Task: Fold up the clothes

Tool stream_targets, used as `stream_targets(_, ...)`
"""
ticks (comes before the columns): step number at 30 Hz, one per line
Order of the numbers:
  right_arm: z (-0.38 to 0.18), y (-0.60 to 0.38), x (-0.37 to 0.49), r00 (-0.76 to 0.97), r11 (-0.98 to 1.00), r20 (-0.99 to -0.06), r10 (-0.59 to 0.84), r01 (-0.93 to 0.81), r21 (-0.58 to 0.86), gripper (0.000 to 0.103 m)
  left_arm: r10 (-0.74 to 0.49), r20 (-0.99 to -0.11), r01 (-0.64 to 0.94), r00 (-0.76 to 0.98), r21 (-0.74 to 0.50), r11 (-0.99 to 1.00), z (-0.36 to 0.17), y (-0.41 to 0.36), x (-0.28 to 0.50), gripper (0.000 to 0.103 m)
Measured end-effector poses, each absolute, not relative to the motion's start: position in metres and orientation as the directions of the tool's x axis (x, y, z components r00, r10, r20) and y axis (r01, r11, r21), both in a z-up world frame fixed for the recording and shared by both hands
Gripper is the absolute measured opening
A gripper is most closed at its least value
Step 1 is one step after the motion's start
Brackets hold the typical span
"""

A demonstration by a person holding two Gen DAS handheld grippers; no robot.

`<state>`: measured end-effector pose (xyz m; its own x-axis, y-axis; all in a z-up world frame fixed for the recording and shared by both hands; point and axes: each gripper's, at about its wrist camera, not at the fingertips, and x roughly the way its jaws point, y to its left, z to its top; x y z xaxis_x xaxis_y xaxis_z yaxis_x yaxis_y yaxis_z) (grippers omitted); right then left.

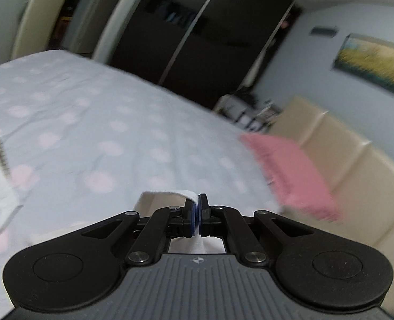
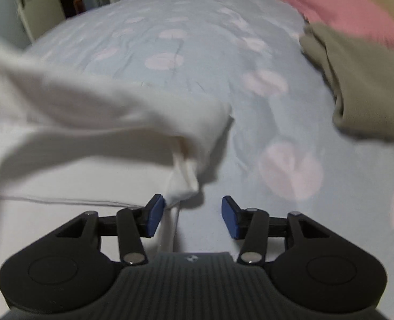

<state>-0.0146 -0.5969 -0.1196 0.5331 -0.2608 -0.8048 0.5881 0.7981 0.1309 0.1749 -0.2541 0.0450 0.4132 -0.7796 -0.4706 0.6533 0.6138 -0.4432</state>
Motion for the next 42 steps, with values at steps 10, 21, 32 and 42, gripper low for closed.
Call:
stream_targets(10, -0.091, -0.56, -0.002, 0.629, 0.894, -0.7, -0.338, 0.447, -0.029, 0.043, -0.772, -0.494, 0.605, 0.399, -0.491, 0.627, 0.024, -0.236, 0.185, 0.0)
stream_targets(21, -0.111, -0.499, 0.054, 0.703, 0.96, -0.656, -0.274, 0.165, -0.224, 0.037, -0.888, -0.351, 0.603, 0.296, -0.653, 0.459, 0.057, -0.236, 0.178, 0.0)
stream_targets(32, -0.134, -0.46, 0.092, 0.666, 0.85, -0.568, -0.482, 0.2, -0.487, 0.038, -0.912, -0.286, 0.598, 0.294, -0.689, 0.409, 0.071, -0.228, 0.178, 0.0)
stream_targets(42, -0.092, -0.5, 0.048, 0.651, 0.852, -0.555, -0.518, 0.331, -0.406, 0.004, -0.873, -0.362, 0.579, 0.328, -0.653, 0.489, 0.056, -0.233, 0.187, 0.0)
